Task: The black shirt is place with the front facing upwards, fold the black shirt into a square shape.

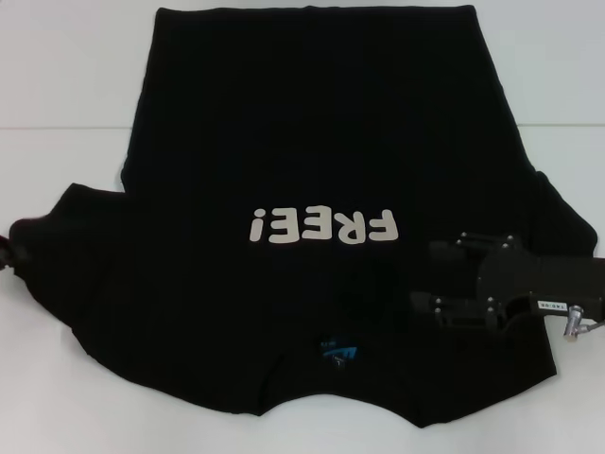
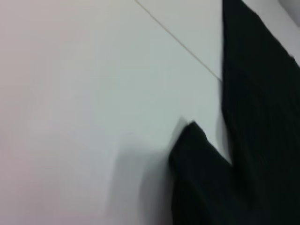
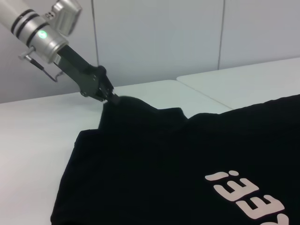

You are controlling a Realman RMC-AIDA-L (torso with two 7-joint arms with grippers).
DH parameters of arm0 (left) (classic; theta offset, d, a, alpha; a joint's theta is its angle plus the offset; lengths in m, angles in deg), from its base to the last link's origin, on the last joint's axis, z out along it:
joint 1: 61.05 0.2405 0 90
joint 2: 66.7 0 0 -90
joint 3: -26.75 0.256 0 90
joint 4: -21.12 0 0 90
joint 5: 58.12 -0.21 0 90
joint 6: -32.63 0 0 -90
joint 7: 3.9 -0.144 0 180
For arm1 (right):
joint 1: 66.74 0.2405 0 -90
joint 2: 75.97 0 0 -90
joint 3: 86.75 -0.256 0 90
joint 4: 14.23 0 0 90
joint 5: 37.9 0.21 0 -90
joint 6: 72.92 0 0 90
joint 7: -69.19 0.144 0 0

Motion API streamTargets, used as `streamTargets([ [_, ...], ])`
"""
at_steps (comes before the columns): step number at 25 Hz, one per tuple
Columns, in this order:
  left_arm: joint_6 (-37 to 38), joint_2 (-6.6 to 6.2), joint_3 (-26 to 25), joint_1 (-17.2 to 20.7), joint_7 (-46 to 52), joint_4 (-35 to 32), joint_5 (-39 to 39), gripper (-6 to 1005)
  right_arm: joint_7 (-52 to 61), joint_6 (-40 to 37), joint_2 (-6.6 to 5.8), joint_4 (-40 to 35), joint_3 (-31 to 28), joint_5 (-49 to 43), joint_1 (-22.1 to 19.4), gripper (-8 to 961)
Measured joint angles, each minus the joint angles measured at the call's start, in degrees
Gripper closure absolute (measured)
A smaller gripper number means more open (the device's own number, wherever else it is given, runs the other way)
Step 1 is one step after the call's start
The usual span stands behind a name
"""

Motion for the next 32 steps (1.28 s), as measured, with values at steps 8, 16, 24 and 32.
streamTargets([
  [8, 0.54, -0.17, -0.76, 0.07, -0.01, -0.85, 0.03, 994, 0.00, 0.02, 0.00, -0.01, 0.03, 0.00, -0.06, 157],
  [16, 5.96, 0.85, -0.26, -4.16, 0.05, -3.99, -0.16, 993, 0.00, 0.04, 0.00, 0.09, 0.28, -0.13, -0.11, 156],
  [24, 10.11, 4.76, 5.23, -10.59, 1.13, -6.92, -0.36, 992, 0.00, 0.07, 0.00, 0.40, 0.45, -0.26, -0.14, 156],
  [32, 4.45, 10.22, 6.92, -11.18, 0.97, -5.69, 0.50, 973, -0.15, 0.03, 0.08, 0.52, 0.46, -0.27, -0.18, 157],
])
